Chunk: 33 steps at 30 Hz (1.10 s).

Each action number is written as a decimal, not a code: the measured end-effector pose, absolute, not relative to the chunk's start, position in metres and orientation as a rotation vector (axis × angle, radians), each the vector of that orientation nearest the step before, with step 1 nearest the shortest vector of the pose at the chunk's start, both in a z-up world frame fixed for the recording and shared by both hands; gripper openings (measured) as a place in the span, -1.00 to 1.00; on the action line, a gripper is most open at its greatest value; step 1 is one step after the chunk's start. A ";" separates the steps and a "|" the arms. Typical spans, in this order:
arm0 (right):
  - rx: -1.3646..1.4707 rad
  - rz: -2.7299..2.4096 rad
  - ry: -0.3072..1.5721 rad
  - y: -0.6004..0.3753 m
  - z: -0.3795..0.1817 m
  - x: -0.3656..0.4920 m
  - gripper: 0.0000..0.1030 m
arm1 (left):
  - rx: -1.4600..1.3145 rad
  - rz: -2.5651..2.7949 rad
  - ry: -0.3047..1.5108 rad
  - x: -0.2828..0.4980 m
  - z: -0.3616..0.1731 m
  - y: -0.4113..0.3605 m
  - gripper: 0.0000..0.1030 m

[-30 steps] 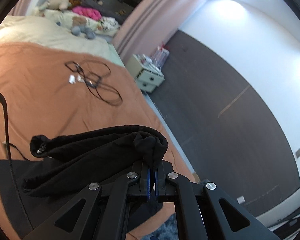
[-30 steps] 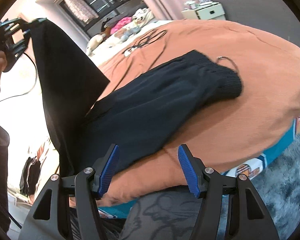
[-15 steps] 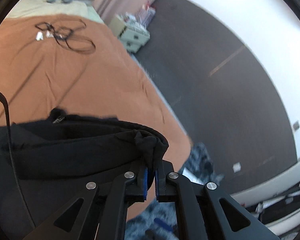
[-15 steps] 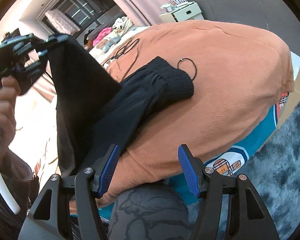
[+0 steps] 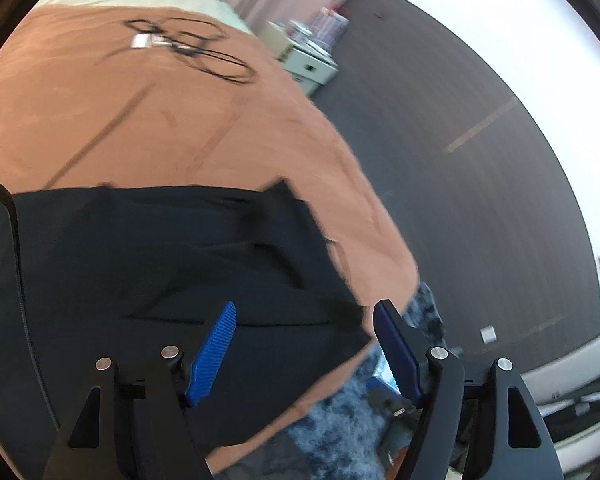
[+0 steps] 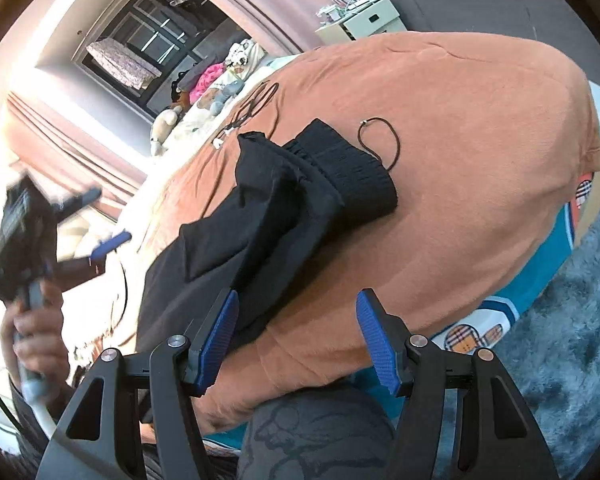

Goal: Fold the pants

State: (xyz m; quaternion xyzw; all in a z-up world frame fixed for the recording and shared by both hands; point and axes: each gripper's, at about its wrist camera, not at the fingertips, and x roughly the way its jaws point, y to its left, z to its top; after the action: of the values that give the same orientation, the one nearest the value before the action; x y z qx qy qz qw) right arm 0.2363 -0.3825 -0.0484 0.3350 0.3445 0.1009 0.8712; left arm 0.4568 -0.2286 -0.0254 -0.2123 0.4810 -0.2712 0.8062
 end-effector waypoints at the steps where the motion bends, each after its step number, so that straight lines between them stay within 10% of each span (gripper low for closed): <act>1: 0.711 0.209 0.719 -0.385 -0.050 0.242 0.16 | -0.466 -0.555 1.024 0.456 -0.028 -0.214 0.42; 20: 0.910 0.221 0.681 -0.424 -0.083 0.268 0.16 | -0.626 -0.166 0.968 0.405 -0.073 -0.018 0.40; 33: 0.989 0.200 0.694 -0.429 -0.095 0.283 0.16 | -0.758 -0.101 1.115 0.356 -0.145 0.018 -0.18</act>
State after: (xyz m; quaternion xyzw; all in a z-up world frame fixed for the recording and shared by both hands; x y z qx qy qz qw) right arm 0.2834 -0.4287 -0.0952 0.4643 0.3257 0.0938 0.8183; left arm 0.3555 0.0177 -0.1445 -0.3507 0.5159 -0.0469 0.7802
